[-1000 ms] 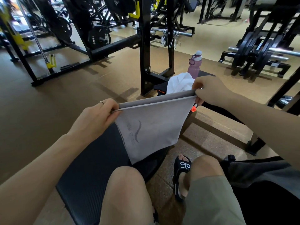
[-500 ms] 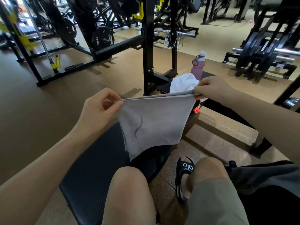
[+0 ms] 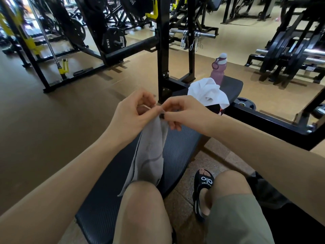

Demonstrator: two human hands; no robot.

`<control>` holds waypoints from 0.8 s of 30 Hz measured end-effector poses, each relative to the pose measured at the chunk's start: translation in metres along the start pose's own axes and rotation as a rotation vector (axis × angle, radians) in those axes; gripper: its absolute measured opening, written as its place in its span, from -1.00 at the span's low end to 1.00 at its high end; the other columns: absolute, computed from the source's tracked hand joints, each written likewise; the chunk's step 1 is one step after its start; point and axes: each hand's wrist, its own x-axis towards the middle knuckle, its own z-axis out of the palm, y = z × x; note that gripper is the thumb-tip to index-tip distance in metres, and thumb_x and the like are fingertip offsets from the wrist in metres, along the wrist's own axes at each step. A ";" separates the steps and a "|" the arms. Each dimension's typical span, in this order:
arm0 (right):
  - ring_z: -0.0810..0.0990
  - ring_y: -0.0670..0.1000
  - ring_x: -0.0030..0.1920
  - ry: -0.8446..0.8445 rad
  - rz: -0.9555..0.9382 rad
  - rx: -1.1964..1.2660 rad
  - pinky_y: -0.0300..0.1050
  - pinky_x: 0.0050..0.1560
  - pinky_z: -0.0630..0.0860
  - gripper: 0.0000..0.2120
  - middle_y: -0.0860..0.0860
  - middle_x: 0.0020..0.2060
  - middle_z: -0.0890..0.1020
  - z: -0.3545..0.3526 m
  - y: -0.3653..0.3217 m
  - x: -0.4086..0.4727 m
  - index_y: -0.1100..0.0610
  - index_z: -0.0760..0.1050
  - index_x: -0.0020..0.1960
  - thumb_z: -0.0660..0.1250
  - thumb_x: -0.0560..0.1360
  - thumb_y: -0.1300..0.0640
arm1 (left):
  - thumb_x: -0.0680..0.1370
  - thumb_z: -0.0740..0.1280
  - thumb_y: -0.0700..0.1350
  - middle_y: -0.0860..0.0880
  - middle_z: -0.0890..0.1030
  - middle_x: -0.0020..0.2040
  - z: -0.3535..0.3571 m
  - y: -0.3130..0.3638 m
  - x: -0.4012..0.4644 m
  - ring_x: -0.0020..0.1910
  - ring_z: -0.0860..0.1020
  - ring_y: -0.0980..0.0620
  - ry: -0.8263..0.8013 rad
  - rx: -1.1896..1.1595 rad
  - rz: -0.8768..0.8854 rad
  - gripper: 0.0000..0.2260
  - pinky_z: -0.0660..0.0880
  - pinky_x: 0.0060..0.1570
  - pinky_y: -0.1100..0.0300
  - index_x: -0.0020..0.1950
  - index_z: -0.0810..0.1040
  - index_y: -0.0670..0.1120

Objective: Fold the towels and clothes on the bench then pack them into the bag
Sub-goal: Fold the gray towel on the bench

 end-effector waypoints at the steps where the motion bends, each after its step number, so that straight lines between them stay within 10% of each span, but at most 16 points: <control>1: 0.56 0.09 -0.35 -0.003 -0.013 0.007 -0.14 -0.34 0.52 -0.87 0.14 -0.36 0.61 -0.001 0.000 -0.001 0.27 0.59 0.06 0.32 0.54 0.34 | 0.56 0.46 -0.15 0.00 0.66 -0.08 0.000 -0.002 -0.002 -0.12 0.68 0.11 -0.003 0.000 -0.006 -0.88 0.61 -0.11 0.26 0.02 0.54 -0.08; 24: 0.63 0.06 -0.46 0.286 -0.161 -0.095 -0.04 -0.48 0.53 -0.89 0.14 -0.23 0.60 -0.014 -0.020 0.000 0.29 0.51 0.03 0.25 0.64 0.26 | 0.60 0.32 -0.21 0.02 0.47 -0.24 0.021 -0.053 -0.035 -0.25 0.47 0.06 -0.136 0.365 0.086 -0.85 0.45 -0.24 0.01 -0.11 0.40 -0.06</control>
